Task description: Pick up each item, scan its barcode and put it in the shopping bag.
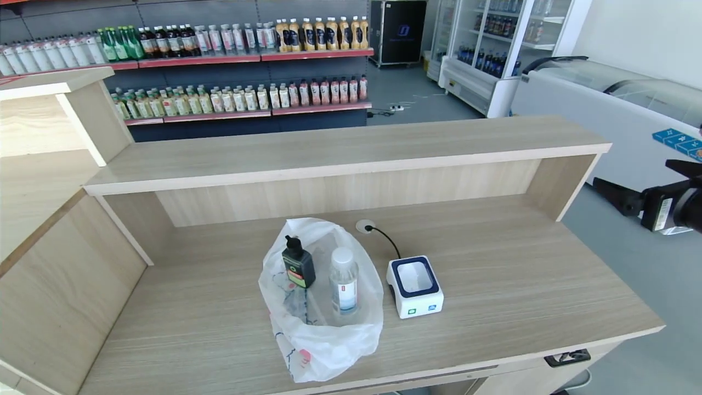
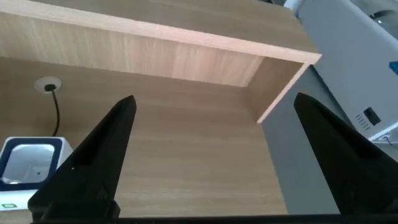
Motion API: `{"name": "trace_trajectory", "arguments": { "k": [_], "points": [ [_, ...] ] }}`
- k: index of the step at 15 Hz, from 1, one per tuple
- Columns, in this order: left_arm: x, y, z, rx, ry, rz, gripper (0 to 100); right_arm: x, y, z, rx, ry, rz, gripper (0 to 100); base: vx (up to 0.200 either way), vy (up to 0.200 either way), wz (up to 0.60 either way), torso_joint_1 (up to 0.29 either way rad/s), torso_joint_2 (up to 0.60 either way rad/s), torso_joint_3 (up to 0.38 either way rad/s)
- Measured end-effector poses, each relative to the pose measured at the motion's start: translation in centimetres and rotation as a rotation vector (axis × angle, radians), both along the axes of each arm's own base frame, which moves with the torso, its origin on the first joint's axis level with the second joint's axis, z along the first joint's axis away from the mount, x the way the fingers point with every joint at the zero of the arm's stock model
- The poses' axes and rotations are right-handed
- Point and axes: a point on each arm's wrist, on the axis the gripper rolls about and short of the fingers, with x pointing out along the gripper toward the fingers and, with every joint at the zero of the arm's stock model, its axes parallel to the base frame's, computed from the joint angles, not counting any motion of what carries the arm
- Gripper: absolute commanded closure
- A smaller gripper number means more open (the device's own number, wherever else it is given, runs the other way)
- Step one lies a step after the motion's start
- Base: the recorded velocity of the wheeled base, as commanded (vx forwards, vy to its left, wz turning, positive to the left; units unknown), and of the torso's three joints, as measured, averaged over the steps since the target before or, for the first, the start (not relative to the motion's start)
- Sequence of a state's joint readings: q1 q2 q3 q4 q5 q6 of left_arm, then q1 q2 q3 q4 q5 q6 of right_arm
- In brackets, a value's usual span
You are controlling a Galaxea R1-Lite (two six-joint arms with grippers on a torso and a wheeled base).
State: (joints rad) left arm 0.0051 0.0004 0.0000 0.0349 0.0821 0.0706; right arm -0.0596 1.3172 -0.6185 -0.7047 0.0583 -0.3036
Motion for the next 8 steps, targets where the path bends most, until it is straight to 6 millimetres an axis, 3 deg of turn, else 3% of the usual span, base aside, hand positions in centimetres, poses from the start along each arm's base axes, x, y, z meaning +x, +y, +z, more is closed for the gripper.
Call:
{"name": "trace_trajectory", "arguments": {
  "k": [3,8],
  "points": [
    [0.0,0.0,0.0,0.000,0.000,0.000,0,-3.2,-0.3,-0.8,0.056,-0.023,-0.042,0,0.000,0.000,0.00,0.000,0.00,0.000],
    [0.0,0.0,0.0,0.000,0.000,0.000,0,-10.3,-0.2,-8.6,0.161,0.118,-0.127,0,0.000,0.000,0.00,0.000,0.00,0.000]
  ]
}}
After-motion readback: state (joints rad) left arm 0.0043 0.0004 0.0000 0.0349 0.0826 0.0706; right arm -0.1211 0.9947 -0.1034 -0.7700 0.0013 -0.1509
